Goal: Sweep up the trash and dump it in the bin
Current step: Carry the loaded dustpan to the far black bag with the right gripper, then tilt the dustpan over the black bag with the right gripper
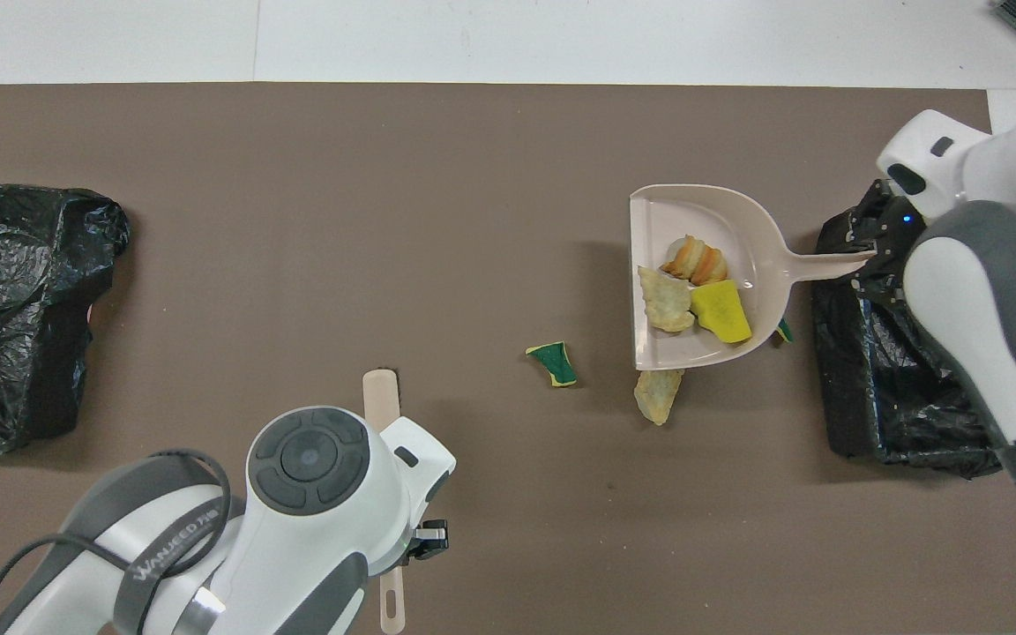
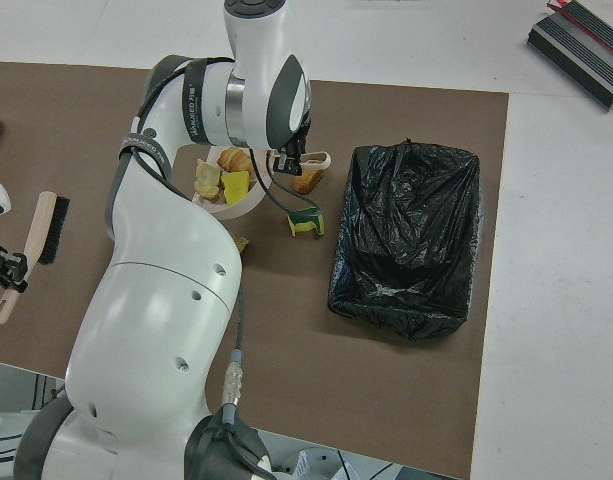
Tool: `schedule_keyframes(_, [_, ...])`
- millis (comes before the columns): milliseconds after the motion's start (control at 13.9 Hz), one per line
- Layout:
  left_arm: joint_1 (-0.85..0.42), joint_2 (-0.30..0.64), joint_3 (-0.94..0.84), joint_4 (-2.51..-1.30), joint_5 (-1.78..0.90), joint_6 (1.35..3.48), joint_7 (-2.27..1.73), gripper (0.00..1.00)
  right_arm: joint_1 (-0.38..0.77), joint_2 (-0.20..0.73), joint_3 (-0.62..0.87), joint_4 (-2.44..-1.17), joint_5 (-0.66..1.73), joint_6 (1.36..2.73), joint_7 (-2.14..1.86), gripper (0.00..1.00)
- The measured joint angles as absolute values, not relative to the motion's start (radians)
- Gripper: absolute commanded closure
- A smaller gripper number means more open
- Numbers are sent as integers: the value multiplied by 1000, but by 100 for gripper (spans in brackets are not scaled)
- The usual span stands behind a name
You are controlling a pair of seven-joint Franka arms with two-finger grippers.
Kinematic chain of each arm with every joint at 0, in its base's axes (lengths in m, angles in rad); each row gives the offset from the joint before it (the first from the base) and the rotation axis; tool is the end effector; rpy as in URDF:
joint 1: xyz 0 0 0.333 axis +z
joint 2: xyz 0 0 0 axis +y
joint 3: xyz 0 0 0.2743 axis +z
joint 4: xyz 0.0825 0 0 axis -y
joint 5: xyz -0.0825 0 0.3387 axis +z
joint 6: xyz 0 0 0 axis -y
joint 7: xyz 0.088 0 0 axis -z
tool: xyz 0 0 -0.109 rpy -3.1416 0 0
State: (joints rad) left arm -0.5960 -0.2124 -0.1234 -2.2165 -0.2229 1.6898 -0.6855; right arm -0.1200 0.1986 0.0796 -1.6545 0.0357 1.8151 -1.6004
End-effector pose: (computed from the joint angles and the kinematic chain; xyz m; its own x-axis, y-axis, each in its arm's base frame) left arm 0.2980 -0.2913 0.4213 0.9347 0.0439 -0.3528 0.0234 -0.9978 -0.0623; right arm 0.5666 -0.0227 0.4587 0.0222 0.9984 0.0511 0.9991 -0.0204 -0.0362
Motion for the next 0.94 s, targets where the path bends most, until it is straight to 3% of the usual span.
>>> schedule_keyframes(504, [-810,-258,-134,-2360,-292,1840,-816,100,-395,193,68,-1650,35,1803,-1918,100])
schedule_keyframes(936, [-822,-211,-131,-2394,-366,1894,-801,100,-427,179,-72,-1648,17,1803,-2093,100])
